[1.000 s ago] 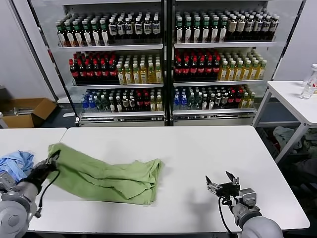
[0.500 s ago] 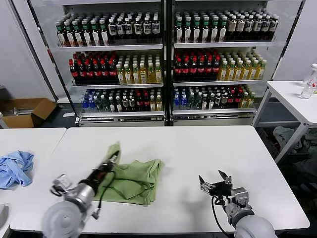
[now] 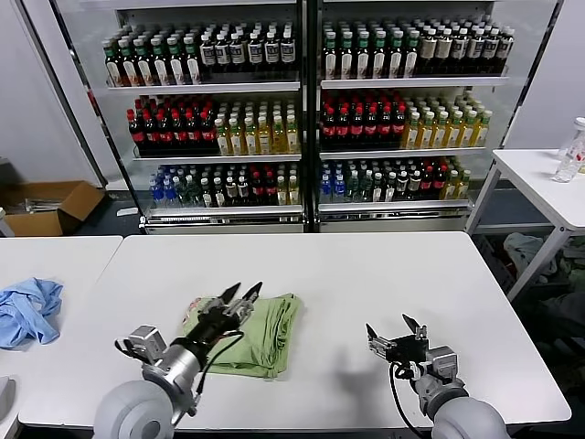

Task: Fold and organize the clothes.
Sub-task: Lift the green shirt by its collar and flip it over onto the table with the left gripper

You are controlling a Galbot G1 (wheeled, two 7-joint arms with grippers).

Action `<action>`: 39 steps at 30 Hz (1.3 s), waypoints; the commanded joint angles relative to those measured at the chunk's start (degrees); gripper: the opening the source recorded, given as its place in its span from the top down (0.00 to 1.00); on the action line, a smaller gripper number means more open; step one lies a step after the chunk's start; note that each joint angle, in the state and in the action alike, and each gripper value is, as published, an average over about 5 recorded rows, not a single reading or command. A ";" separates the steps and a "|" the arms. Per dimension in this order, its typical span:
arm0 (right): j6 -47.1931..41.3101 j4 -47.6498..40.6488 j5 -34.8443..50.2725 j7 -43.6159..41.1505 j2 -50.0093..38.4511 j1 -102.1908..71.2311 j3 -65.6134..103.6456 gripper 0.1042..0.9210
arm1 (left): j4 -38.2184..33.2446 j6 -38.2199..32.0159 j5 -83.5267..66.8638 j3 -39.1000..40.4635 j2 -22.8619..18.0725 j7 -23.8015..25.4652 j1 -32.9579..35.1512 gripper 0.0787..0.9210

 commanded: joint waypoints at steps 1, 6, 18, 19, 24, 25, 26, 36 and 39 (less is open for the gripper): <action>-0.08 0.08 -0.26 0.00 0.85 -0.27 0.08 0.12 | 11.63 0.21 10.62 -7.02 3.97 -2.27 1.38 0.35; 0.01 -0.57 -0.73 -0.03 2.04 -0.04 -0.68 0.12 | 18.68 1.61 8.18 -6.68 4.06 -2.73 1.52 0.18; 0.10 -0.67 -0.73 -0.13 1.61 0.15 -0.30 0.12 | 22.30 4.69 0.29 -6.27 1.09 -2.22 -0.48 0.12; 0.07 -0.68 -0.61 -0.12 1.59 0.24 -0.30 0.12 | 22.52 4.84 -0.49 -6.38 0.94 -2.10 -0.56 0.12; -0.01 -1.12 0.10 -0.14 0.58 1.65 -0.96 0.12 | 23.33 5.80 -5.13 -6.03 0.28 -0.81 -0.90 0.13; -0.01 -1.20 0.21 -0.14 0.54 1.89 -1.00 0.12 | 23.20 5.90 -6.52 -6.12 -0.04 -0.37 -0.87 0.14; -0.03 -1.24 0.43 -0.12 0.59 2.02 -0.98 0.12 | 22.86 5.95 -8.40 -6.34 -0.41 0.14 -0.73 0.17; -0.05 -1.33 0.87 -0.01 1.12 1.68 -1.60 0.12 | 21.84 5.96 -28.13 -12.67 -3.73 1.93 -0.46 0.50; -0.04 -1.10 0.90 0.02 0.73 1.33 -1.49 0.12 | 22.69 5.95 -34.20 -15.62 -4.22 2.07 -0.72 0.60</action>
